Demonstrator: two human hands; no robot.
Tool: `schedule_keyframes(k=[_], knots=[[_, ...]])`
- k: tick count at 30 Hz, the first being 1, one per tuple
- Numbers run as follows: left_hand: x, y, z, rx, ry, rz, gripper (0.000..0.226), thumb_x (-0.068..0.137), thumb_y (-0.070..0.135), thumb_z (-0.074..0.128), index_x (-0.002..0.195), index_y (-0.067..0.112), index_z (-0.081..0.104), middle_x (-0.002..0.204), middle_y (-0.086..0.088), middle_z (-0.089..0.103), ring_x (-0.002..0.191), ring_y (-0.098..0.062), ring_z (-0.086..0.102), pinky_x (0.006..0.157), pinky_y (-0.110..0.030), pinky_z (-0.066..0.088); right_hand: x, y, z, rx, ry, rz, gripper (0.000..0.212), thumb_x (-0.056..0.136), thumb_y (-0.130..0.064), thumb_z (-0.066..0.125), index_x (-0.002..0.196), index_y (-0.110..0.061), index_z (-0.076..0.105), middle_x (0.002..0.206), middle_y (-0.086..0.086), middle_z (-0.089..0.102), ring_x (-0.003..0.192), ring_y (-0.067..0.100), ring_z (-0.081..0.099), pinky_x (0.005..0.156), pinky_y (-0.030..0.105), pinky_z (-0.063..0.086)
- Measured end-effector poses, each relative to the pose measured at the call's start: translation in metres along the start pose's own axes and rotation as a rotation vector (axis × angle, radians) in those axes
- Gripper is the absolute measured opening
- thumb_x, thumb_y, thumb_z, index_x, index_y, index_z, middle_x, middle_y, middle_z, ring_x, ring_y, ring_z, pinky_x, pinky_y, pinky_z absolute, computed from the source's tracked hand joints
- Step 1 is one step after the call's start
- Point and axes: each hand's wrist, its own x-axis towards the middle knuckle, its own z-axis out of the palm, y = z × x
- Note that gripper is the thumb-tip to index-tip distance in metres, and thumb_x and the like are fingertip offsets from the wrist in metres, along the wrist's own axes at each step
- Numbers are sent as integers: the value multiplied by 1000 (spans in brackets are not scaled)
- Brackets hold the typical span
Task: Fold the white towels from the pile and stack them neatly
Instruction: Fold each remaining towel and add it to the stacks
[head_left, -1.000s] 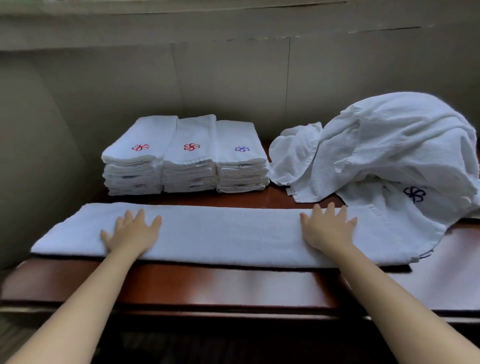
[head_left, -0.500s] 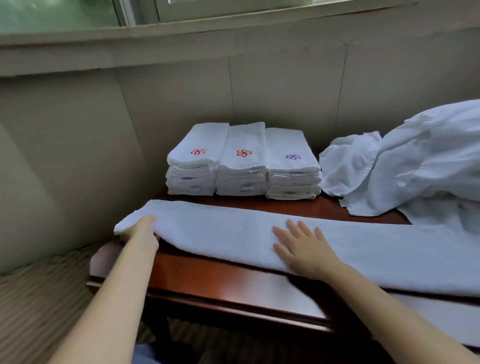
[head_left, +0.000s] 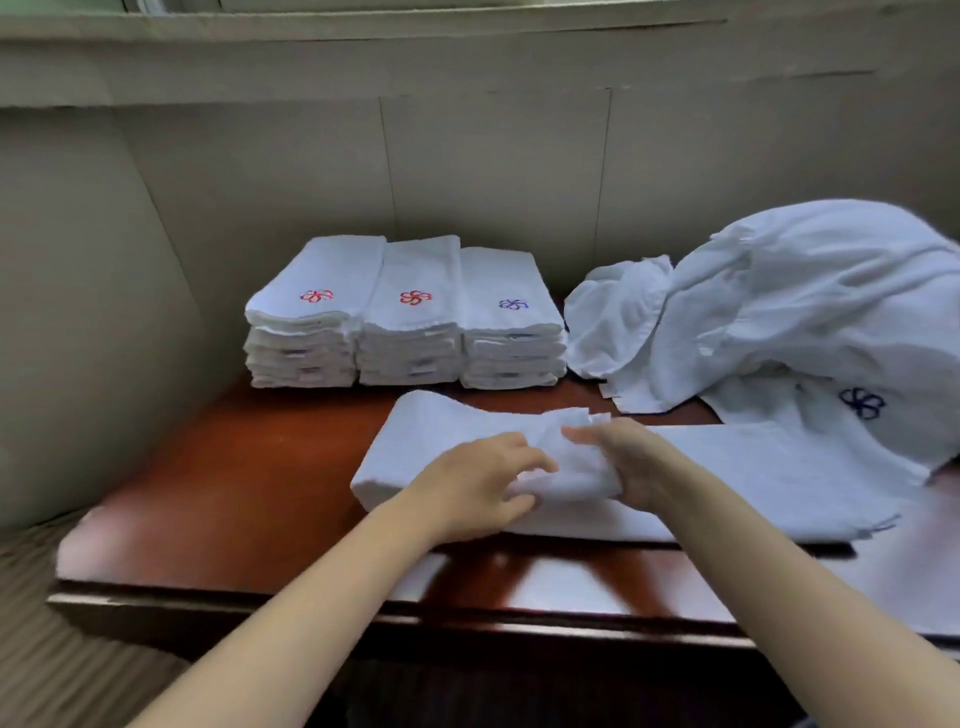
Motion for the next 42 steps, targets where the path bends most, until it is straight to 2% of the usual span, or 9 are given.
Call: schedule_keyframes(k=[2,7,14,18,22,31,36,38,42], knots=[[0,0,2,-27,9,-11,27,91,35,59,116,26,64,106,7,58,95,-10,57,85,-26,43,2,6,-3,-163,150,-82,29,87,6,54,115,9,58,99,20,61,86,29,58,78,37,46],[5,-17,-15,-108,256,-160,17,94,26,56,102,20,69,98,7,61,85,-9,59,84,-29,46,-13,-16,-36,-302,272,-260,16,81,8,60,80,-7,66,77,10,64,70,24,60,68,31,49],[27,-41,-11,-160,251,-480,17,94,25,53,107,22,63,115,-5,55,102,-22,58,91,-34,45,-40,-34,-125,-528,404,-208,24,79,9,59,96,-7,65,79,7,62,73,23,57,66,29,44],[37,-39,3,-226,144,-572,29,93,26,55,120,17,56,127,-13,47,109,-28,53,84,-28,37,-33,-16,-143,-571,352,57,19,86,-23,68,99,-13,60,83,6,53,69,18,50,62,26,37],[43,-39,5,-288,165,-602,18,91,29,56,108,23,53,124,-9,48,95,-19,49,76,-28,36,-14,-15,-149,-673,423,13,36,86,-51,60,96,-16,59,73,-2,44,56,13,41,49,20,29],[51,-37,-3,-331,127,-598,17,91,26,58,107,19,56,115,-6,55,95,-20,55,70,-28,38,5,-29,-142,-527,515,-325,12,90,-3,56,97,-1,66,64,2,51,53,10,42,41,15,34],[55,-37,0,-464,141,-639,28,92,23,57,118,11,57,96,2,59,84,-14,57,68,-20,41,2,-41,-171,-458,608,-165,29,98,-14,44,121,0,55,88,16,60,72,20,65,54,18,45],[56,-38,4,-475,107,-700,44,91,32,59,129,12,49,114,-5,59,95,-18,57,79,-29,44,4,-30,-179,-594,625,-40,36,100,-21,44,129,-1,51,114,19,59,91,24,58,76,28,44],[60,-40,10,-595,51,-873,96,79,46,72,150,12,16,143,-12,44,112,-27,53,86,-33,45,5,-27,-182,-681,616,-112,27,97,-16,48,118,-4,59,104,11,59,93,24,53,78,30,40]])
